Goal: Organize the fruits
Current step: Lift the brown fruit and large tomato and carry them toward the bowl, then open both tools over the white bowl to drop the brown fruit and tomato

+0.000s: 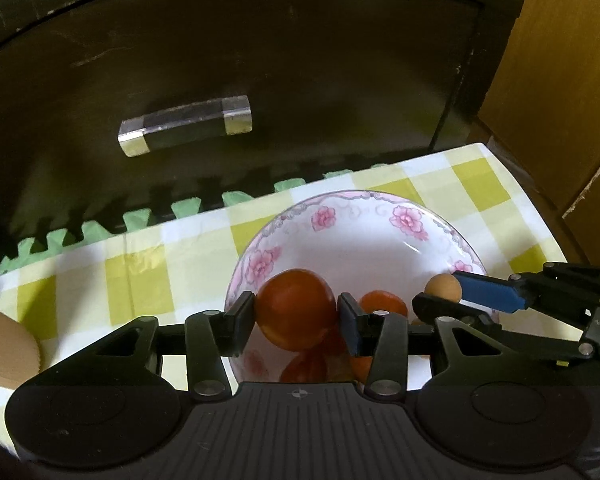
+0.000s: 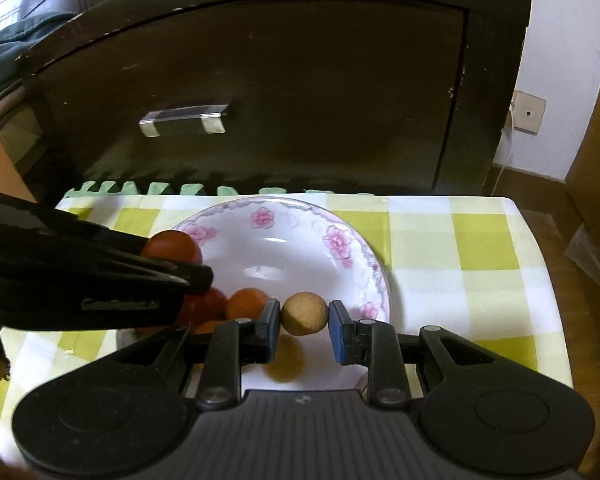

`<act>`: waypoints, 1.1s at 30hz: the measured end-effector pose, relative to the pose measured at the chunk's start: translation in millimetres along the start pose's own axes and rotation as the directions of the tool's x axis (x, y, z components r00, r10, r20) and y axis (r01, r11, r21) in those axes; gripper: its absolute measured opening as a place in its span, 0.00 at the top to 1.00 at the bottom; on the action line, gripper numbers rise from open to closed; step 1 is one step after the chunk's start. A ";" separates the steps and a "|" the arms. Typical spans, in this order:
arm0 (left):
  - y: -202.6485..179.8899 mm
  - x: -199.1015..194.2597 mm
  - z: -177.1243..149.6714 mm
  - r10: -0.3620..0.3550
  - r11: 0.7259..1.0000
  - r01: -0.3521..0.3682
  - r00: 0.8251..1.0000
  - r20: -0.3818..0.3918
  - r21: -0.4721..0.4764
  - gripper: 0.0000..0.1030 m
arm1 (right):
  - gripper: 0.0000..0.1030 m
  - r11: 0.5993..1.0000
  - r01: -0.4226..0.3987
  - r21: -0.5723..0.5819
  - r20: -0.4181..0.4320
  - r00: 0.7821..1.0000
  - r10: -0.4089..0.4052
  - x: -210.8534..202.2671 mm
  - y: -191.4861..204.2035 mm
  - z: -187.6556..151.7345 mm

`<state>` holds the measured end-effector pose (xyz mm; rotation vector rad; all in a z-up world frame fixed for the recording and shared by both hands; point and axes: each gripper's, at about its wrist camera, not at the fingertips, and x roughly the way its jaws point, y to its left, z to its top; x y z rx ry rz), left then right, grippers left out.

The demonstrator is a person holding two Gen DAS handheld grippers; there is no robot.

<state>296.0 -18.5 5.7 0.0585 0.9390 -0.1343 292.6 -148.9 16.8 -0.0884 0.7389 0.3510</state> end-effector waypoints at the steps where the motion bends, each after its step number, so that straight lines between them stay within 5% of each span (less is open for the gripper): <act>1: 0.4 0.4 1.0 0.000 1.000 0.000 1.000 0.001 -0.002 0.49 | 0.75 1.000 0.002 0.001 0.002 1.000 -0.002 1.2 -1.1 1.0; 15: 8.0 -5.1 7.8 -0.022 0.999 0.023 0.999 0.027 -0.025 0.39 | 0.70 1.000 -0.001 0.005 -0.001 1.000 0.001 6.0 -0.1 7.1; 33: 23.4 -59.0 -11.6 -0.021 0.998 0.025 0.997 0.080 -0.050 0.36 | 0.70 1.000 -0.008 0.008 0.071 0.997 0.007 -50.4 10.5 1.7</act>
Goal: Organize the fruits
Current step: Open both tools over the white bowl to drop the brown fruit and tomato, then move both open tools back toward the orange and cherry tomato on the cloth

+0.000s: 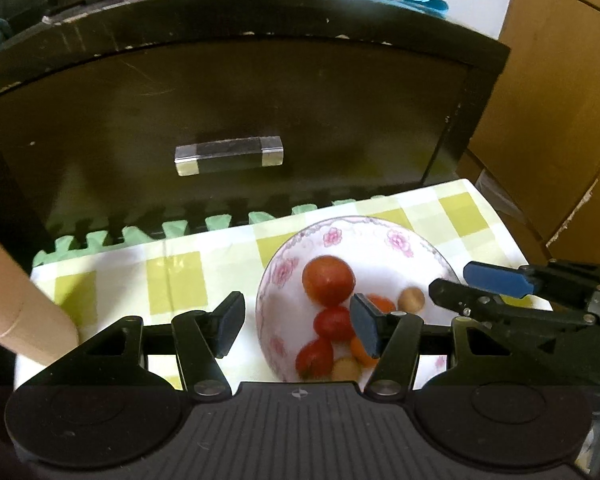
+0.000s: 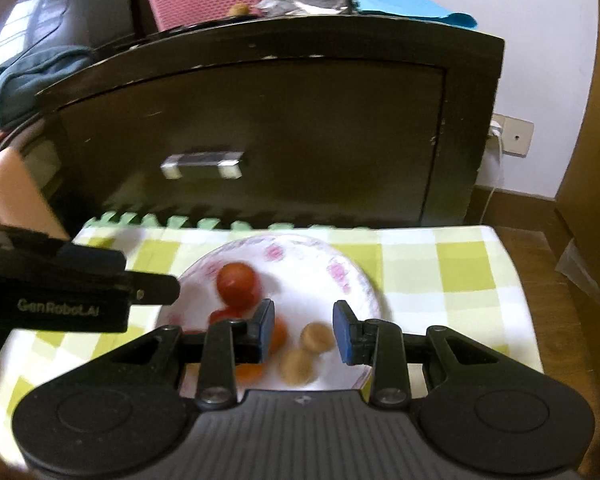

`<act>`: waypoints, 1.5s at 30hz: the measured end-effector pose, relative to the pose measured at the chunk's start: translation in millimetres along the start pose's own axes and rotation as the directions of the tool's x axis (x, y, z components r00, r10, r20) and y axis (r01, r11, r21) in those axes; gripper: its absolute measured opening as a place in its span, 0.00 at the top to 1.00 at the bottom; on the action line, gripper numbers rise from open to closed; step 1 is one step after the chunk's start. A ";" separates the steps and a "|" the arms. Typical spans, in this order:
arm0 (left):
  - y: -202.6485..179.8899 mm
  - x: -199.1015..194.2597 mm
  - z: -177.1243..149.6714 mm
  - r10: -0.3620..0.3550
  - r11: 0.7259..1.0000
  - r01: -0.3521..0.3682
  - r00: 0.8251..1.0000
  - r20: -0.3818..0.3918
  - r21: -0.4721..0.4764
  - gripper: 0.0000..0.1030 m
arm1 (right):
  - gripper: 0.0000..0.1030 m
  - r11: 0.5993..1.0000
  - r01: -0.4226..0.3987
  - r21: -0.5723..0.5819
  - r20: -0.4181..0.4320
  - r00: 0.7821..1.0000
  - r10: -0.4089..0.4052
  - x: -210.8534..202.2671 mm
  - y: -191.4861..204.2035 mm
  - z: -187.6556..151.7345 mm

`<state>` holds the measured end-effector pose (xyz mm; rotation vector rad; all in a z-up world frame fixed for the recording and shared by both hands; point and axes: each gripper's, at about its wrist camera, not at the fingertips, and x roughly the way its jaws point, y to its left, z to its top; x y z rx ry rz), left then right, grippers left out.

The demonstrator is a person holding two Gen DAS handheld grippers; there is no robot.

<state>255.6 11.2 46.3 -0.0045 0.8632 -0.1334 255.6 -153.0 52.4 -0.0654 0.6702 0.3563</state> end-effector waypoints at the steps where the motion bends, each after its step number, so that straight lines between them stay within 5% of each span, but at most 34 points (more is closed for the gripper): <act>1: 0.6 -3.9 -3.7 -0.001 1.000 0.001 1.000 0.001 0.000 0.35 | 0.70 1.000 -0.004 -0.005 -0.003 1.000 0.004 -3.1 3.4 -3.2; 21: 8.7 -37.2 -75.7 0.007 1.000 -0.008 0.995 -0.098 -0.005 0.33 | 0.70 0.996 -0.083 -0.018 -0.109 0.991 0.081 -27.6 44.1 -56.7; 45: 1.9 -30.8 -118.0 -0.017 0.996 0.034 0.981 -0.194 0.085 0.27 | 0.69 0.985 -0.160 -0.065 -0.203 0.969 0.144 22.1 61.8 -72.3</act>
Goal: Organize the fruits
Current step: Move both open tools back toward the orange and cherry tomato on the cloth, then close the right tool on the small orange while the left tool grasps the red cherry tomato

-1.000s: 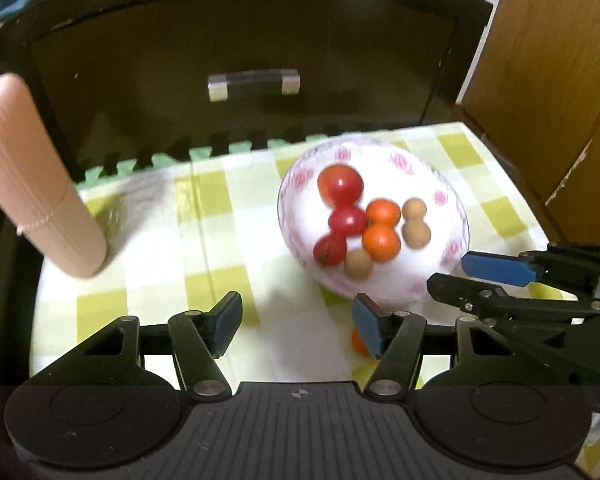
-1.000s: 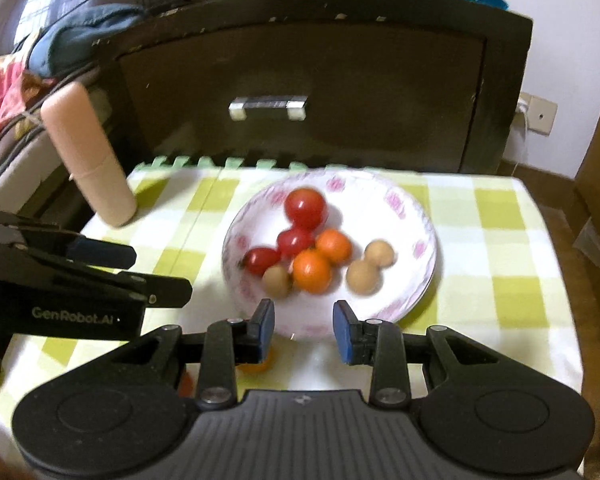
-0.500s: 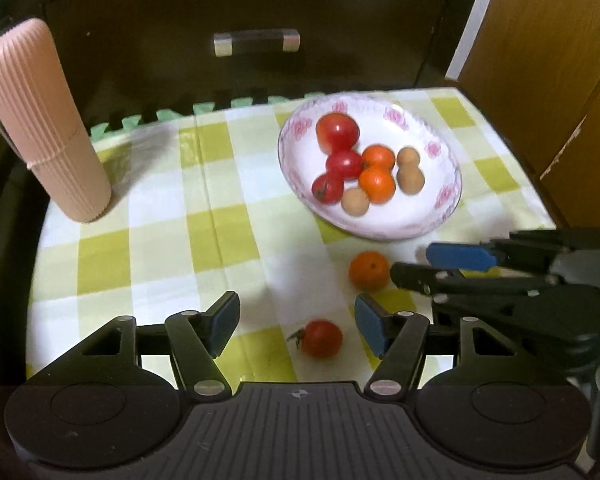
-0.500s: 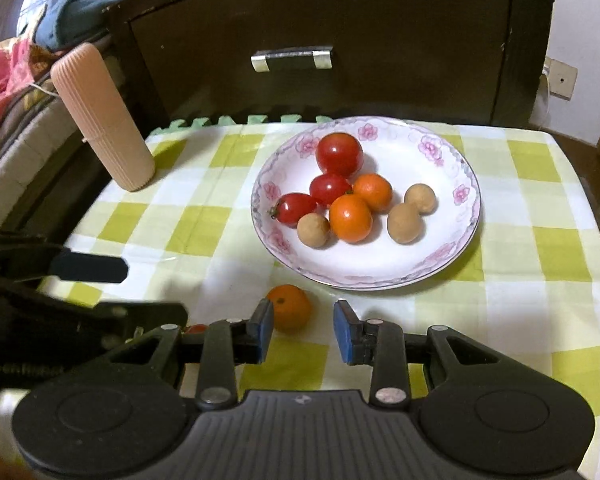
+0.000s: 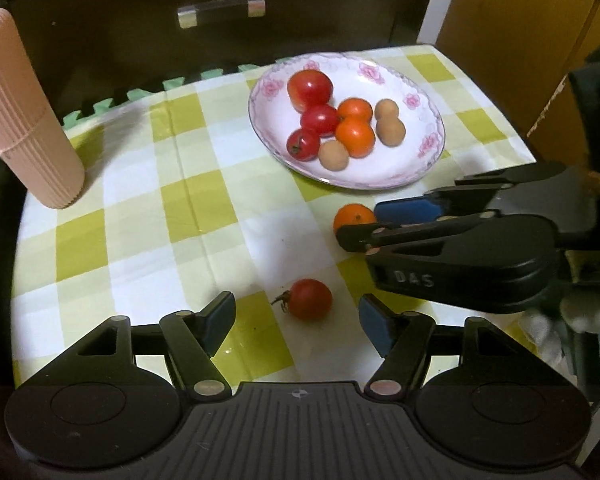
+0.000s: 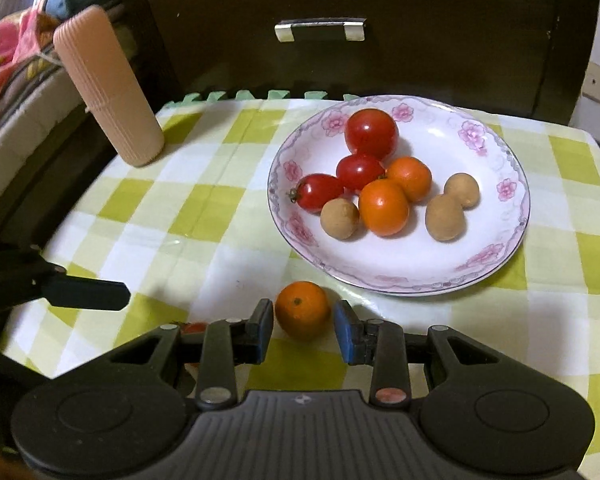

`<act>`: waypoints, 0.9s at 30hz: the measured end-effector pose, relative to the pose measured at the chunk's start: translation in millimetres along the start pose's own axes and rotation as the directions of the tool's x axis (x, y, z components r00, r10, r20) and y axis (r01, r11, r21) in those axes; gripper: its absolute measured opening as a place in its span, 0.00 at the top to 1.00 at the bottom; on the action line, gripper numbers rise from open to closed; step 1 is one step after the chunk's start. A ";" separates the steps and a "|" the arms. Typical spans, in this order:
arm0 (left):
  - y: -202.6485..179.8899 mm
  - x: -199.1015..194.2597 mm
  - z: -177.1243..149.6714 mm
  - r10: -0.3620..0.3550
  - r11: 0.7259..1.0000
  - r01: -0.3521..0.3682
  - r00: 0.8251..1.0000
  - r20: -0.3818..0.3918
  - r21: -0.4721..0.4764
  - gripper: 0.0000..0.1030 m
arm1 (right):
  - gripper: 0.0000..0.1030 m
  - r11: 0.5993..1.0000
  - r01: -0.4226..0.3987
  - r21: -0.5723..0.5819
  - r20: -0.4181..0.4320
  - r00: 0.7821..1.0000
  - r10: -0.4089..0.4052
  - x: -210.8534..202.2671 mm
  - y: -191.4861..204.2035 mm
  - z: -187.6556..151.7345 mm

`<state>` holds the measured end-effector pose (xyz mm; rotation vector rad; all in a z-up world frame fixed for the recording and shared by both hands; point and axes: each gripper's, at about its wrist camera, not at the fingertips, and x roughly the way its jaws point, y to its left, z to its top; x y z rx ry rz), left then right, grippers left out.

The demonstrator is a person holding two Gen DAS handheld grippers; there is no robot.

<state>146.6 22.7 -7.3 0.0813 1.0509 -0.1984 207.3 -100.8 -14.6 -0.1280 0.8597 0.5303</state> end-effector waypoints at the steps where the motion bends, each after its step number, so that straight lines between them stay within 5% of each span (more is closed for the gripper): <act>1: -0.5 2.7 -0.7 0.001 1.000 -0.001 1.000 -0.006 0.001 0.27 | 0.69 1.000 0.007 -0.011 -0.004 1.000 -0.007 2.0 1.3 -1.1; 12: 3.7 19.2 2.4 0.017 0.999 -0.018 0.999 -0.028 -0.041 0.30 | 0.72 0.998 0.046 0.049 0.000 0.999 -0.047 -17.8 -12.9 -8.7; 27: -9.3 28.8 7.7 0.050 0.998 -0.050 0.999 -0.021 -0.045 0.61 | 0.72 0.988 0.115 0.103 -0.055 0.992 -0.110 -55.4 -13.2 -61.7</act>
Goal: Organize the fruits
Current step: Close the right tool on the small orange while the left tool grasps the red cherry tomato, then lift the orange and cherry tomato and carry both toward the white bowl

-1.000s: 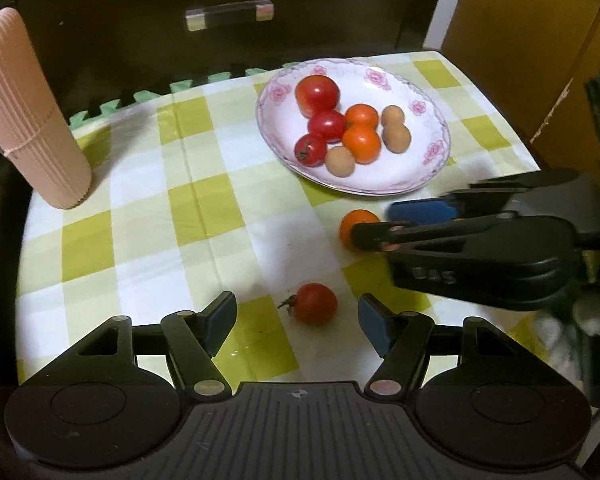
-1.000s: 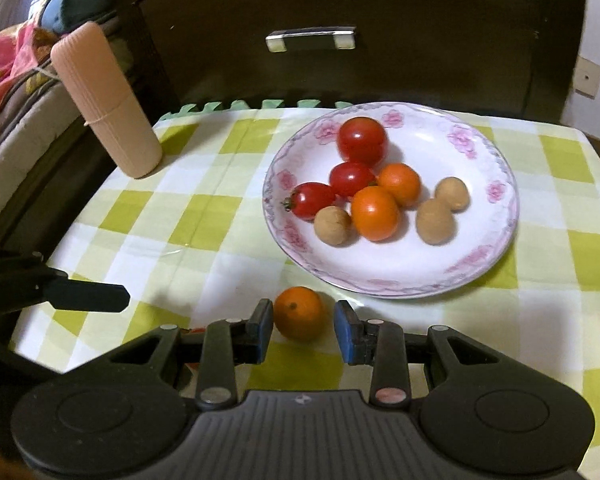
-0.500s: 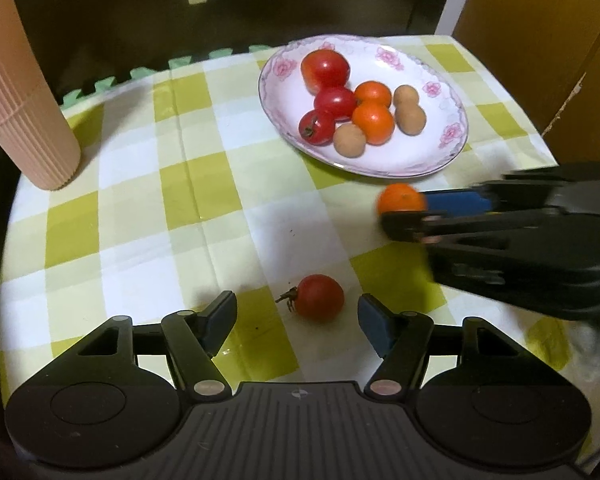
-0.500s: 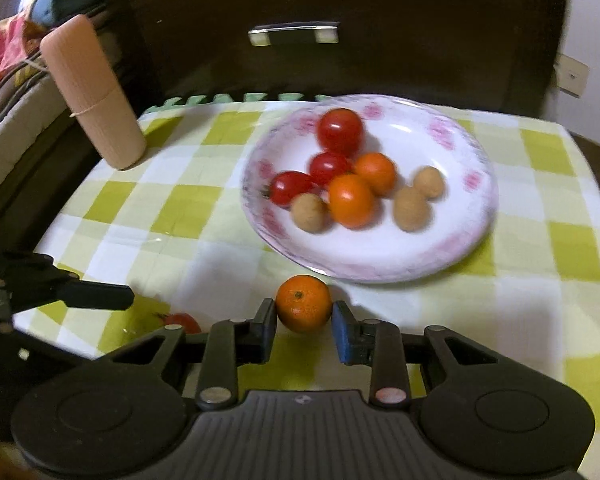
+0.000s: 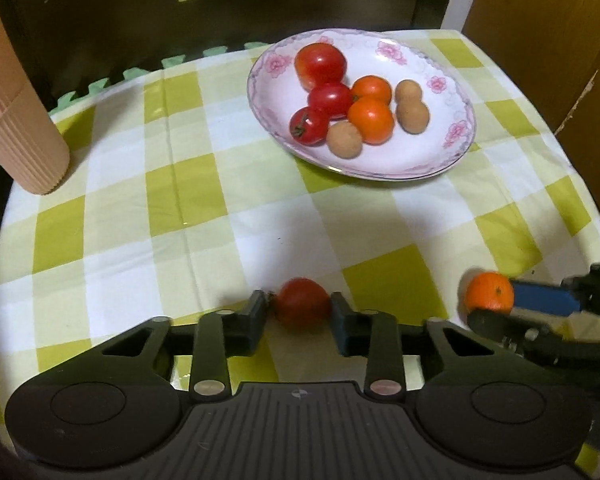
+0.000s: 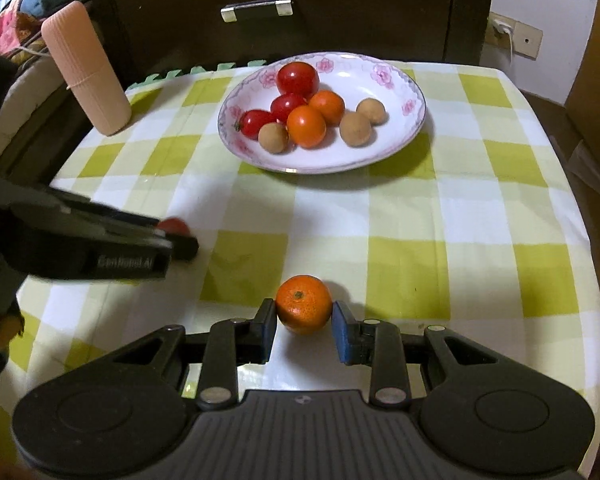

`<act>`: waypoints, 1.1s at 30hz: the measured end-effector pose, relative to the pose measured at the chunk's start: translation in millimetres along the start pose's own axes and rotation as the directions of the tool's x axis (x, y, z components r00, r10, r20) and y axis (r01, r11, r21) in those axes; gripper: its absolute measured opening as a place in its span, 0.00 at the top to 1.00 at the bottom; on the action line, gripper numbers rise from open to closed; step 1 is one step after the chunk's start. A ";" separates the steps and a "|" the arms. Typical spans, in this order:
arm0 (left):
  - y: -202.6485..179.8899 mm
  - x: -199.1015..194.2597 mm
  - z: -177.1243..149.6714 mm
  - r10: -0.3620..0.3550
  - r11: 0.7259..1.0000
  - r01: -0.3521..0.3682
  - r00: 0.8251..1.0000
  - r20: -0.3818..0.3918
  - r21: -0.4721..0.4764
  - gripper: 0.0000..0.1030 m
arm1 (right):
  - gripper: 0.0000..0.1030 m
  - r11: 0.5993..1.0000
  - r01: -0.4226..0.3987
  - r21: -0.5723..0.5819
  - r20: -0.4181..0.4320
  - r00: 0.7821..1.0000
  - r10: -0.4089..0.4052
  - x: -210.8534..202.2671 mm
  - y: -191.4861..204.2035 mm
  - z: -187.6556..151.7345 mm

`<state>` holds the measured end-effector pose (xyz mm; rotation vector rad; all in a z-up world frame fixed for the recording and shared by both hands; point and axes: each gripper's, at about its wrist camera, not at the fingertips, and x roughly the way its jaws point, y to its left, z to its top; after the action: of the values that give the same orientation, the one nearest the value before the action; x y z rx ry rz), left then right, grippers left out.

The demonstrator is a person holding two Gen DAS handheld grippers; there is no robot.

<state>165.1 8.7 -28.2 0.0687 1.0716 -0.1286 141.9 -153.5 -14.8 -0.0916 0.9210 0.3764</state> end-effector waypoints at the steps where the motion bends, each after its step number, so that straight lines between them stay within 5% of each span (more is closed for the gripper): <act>1: 0.2 -0.9 0.4 -0.004 1.000 0.004 1.000 0.001 -0.002 0.61 | 0.72 1.000 0.003 0.002 -0.002 1.000 -0.003 -1.1 0.4 -1.8; 21: -4.7 -39.4 -63.0 0.009 0.997 -0.004 0.998 -0.061 0.081 0.60 | 0.72 0.996 0.009 -0.086 -0.031 0.999 -0.012 -21.4 25.2 -49.2; 33: 3.4 -36.1 -62.5 0.003 1.000 -0.002 0.998 -0.059 0.014 0.45 | 0.70 0.996 -0.013 -0.083 -0.020 1.000 0.011 -17.6 20.5 -49.2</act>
<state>94.2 22.1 -26.3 0.0869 1.1299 -0.1328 87.7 -150.9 -29.1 -0.1664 0.9257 0.4259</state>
